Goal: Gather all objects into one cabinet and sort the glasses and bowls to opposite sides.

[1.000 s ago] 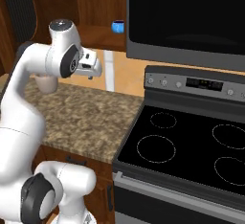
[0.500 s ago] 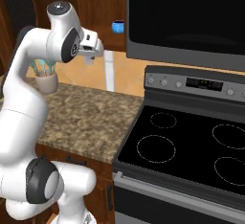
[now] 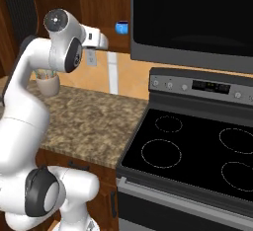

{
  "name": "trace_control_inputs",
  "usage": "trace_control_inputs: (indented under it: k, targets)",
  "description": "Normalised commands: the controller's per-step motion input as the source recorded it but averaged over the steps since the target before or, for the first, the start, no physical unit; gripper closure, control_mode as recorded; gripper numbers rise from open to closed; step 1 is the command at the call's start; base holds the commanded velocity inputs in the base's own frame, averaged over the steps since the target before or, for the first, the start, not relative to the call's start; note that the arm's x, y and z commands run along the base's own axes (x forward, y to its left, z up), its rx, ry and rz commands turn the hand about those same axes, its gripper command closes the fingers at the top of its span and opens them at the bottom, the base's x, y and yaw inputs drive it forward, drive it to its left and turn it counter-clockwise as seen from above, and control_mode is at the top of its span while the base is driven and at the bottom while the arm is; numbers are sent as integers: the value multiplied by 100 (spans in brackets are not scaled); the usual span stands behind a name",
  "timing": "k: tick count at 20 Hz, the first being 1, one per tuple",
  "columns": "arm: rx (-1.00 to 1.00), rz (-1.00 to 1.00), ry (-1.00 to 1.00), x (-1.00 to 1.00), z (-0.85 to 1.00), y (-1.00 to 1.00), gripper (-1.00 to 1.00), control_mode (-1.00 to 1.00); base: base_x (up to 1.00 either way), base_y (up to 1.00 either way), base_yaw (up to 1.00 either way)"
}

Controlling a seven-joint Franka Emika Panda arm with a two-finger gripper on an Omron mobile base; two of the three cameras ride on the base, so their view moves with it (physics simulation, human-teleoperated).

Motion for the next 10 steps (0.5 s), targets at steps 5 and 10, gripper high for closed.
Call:
trace_control_inputs:
  k: [5,10]
  targets:
    - [0,-11,-5,49,39,0,-100,-100,0,0,0]
    - [0,-12,2,40,27,0,-100,-100,0,0,0]
